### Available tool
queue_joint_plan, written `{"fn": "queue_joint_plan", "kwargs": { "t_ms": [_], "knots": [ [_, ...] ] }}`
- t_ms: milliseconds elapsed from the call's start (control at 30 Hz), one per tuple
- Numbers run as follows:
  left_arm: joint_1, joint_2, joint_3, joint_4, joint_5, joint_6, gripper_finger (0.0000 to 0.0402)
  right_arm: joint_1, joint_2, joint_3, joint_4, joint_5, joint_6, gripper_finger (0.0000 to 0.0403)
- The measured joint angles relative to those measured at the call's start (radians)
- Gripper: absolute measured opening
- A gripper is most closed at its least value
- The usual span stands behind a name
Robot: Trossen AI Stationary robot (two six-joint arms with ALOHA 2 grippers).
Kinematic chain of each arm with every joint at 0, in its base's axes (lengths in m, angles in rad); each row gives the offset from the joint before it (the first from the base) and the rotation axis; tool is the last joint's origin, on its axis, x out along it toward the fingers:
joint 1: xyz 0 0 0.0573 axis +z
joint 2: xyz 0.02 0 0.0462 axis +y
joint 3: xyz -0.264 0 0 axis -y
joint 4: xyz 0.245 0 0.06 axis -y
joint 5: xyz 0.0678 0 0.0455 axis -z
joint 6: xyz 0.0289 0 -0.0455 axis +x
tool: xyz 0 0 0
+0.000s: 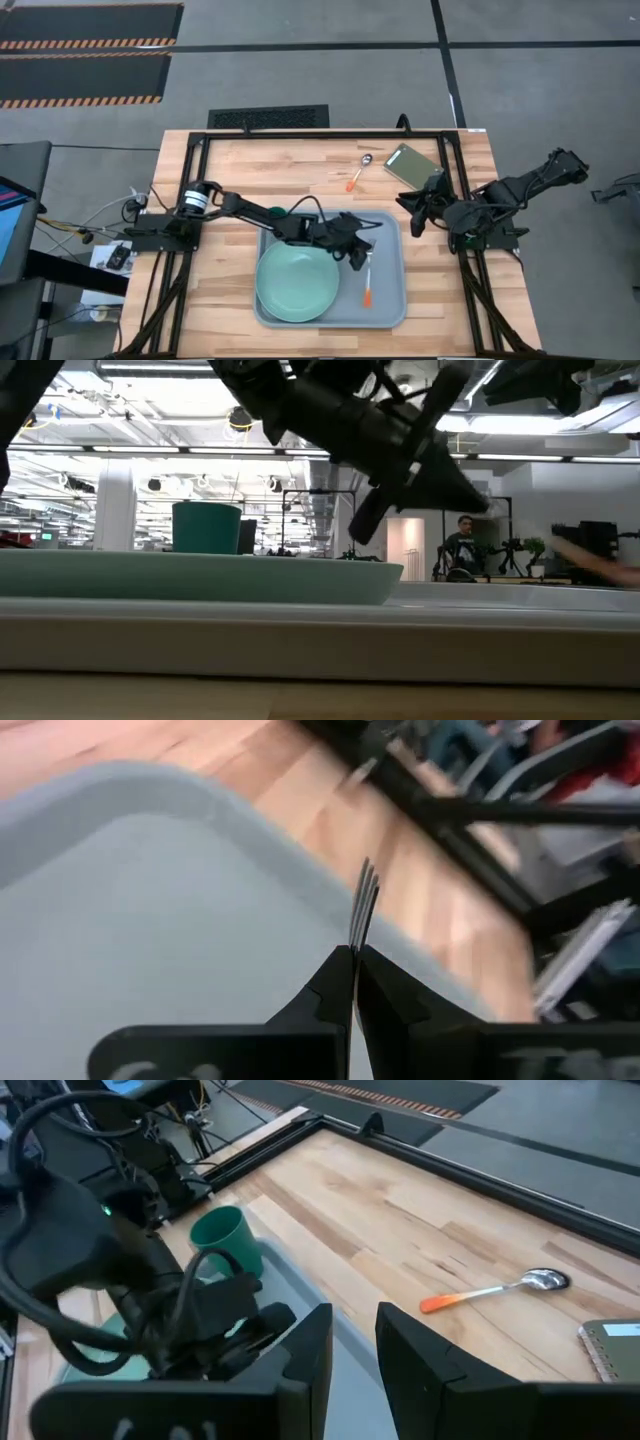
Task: Pick and place plate/cup/fork/spoon on tray
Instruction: Put the orange fork on the gray tray to the right of the green plate
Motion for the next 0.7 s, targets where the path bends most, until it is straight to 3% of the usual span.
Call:
{"fn": "queue_joint_plan", "kwargs": {
  "t_ms": [300, 700],
  "knots": [
    [-0.004, 0.0, -0.002, -0.1, -0.015, 0.045, 0.0, 0.0, 0.0, 0.0, 0.0, 0.002, 0.0, 0.0107],
    [0.0, 0.019, 0.0, -0.06, -0.072, 0.035, 0.0, -0.001, 0.0, 0.0, 0.001, 0.003, 0.023, 0.0107]
  ]
}}
